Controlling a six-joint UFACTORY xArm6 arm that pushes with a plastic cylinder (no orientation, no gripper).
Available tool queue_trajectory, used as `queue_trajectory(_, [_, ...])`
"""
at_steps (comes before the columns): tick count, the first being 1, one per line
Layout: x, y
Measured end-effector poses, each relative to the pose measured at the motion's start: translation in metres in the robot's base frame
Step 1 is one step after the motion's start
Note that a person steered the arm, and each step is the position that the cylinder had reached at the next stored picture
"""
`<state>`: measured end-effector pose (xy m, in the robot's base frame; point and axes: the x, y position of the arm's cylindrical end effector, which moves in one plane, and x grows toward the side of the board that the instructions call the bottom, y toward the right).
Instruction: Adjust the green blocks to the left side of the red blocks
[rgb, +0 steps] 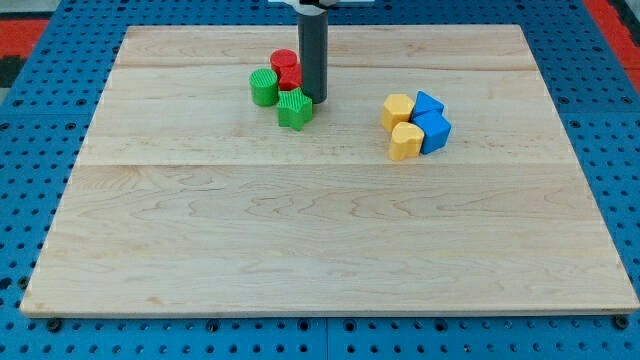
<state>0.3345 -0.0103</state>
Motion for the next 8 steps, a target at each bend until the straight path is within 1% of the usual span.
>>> queue_trajectory(1, [0.037,0.068])
queue_trajectory(2, [0.053,0.069])
queue_trajectory(3, [0.037,0.046])
queue_trajectory(4, [0.040,0.041])
queue_trajectory(6, [0.040,-0.017])
queue_trajectory(7, [0.046,-0.029])
queue_trajectory(8, [0.048,-0.026])
